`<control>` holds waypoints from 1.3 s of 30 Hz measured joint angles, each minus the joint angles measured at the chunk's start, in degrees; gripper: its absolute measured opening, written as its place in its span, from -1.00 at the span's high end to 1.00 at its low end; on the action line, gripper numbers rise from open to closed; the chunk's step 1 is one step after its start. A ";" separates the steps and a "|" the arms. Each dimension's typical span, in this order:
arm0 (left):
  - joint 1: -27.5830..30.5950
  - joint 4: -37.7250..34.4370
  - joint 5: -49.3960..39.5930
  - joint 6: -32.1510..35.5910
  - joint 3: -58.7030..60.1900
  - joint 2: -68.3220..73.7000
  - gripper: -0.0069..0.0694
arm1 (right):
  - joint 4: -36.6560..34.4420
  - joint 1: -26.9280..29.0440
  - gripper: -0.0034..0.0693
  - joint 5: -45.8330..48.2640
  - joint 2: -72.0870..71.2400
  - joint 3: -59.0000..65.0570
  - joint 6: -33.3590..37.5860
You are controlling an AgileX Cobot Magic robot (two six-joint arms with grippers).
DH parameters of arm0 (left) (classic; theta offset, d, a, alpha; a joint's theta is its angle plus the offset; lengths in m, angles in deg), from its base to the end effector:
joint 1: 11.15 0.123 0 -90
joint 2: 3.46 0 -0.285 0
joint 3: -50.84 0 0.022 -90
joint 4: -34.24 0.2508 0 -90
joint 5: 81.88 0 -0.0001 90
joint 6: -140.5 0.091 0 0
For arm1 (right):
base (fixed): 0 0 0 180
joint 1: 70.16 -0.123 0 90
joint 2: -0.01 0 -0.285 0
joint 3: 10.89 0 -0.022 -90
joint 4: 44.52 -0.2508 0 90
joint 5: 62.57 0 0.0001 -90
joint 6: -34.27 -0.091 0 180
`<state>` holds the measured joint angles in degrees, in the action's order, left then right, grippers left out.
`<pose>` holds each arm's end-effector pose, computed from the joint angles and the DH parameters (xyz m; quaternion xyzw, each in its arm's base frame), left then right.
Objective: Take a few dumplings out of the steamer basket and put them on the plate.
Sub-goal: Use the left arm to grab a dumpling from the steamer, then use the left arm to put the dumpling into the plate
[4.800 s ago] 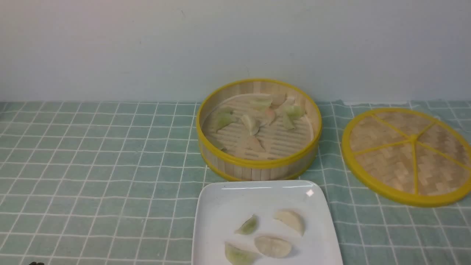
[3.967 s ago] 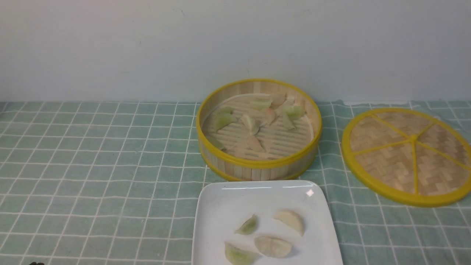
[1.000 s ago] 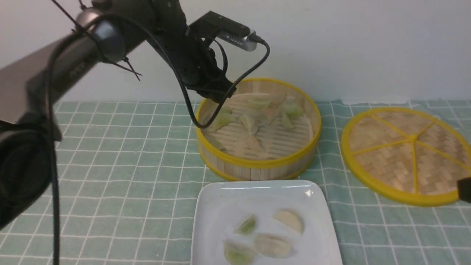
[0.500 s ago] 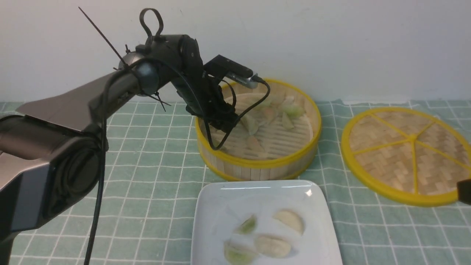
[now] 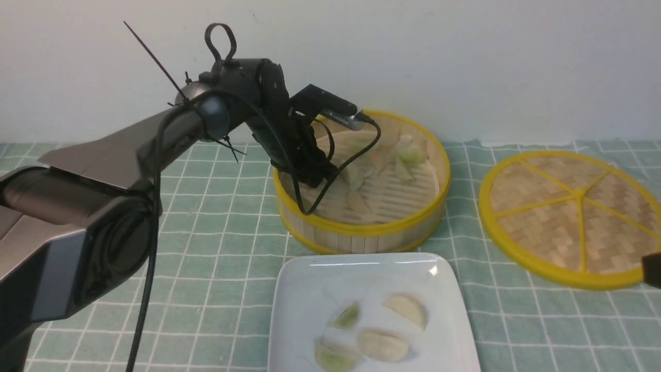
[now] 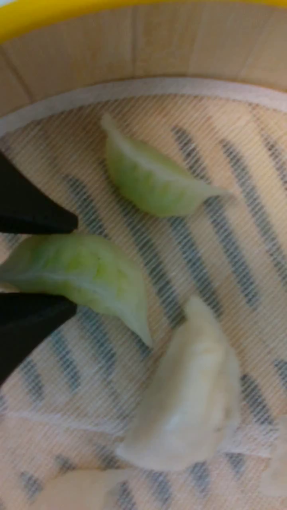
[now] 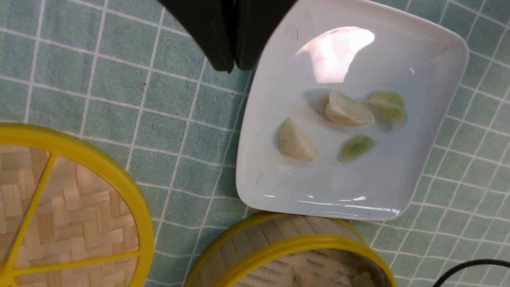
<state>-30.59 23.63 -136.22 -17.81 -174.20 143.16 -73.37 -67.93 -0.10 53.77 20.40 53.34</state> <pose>0.4909 -0.1877 0.1691 0.3074 0.9248 -0.0806 0.2093 0.1288 0.0340 0.3296 -0.0879 0.9270 0.1900 0.3113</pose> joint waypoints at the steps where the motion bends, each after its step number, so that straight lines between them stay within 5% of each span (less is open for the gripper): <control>1: -0.01 -0.01 -0.69 0.00 -0.24 0.00 0.38 | 0.00 0.00 0.94 0.00 0.00 0.00 0.00; 11: -0.01 -0.39 -15.21 -2.51 -9.56 -7.37 0.38 | 0.00 0.00 0.94 0.52 0.00 0.00 0.00; 21: -1.99 -2.11 -17.08 -3.11 -9.74 -17.48 0.38 | 0.00 0.00 0.94 0.88 0.00 0.00 0.00; 34: -13.22 -0.45 -16.97 -5.41 28.67 -29.53 0.38 | 0.00 0.00 0.94 1.69 0.00 0.00 0.67; 39: -15.02 -0.17 -15.07 -5.41 32.63 -26.46 0.38 | 0.01 0.00 0.94 1.79 0.00 0.00 2.27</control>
<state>-45.60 23.46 -151.29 -23.22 -141.56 116.70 -73.36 -67.93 1.69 53.77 20.40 55.61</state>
